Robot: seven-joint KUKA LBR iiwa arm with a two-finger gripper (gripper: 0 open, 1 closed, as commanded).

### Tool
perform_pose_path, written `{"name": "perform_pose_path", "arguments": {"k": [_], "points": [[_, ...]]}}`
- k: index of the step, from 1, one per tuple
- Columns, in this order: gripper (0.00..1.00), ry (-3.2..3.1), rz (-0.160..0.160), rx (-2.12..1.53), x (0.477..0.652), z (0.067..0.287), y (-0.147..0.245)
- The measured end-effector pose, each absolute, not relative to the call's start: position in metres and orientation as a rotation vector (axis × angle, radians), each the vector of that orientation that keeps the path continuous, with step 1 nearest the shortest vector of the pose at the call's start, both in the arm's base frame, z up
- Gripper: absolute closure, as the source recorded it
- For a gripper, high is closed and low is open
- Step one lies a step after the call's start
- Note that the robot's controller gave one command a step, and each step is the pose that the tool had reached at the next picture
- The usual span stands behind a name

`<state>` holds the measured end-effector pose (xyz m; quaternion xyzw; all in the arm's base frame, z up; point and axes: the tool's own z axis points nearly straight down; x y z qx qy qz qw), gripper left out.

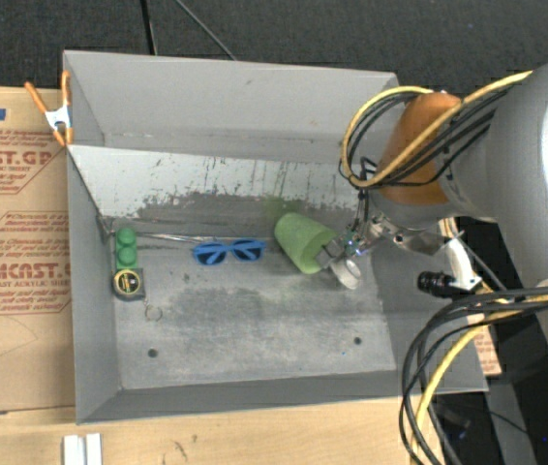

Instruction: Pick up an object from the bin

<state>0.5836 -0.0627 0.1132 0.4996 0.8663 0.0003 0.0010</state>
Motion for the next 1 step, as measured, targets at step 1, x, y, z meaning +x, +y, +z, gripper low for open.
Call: {"name": "perform_pose_path", "arguments": {"k": [1], "points": [[1.0, 2.721, 0.001, 1.567, 0.5838, 0.1411, -0.0626]]}}
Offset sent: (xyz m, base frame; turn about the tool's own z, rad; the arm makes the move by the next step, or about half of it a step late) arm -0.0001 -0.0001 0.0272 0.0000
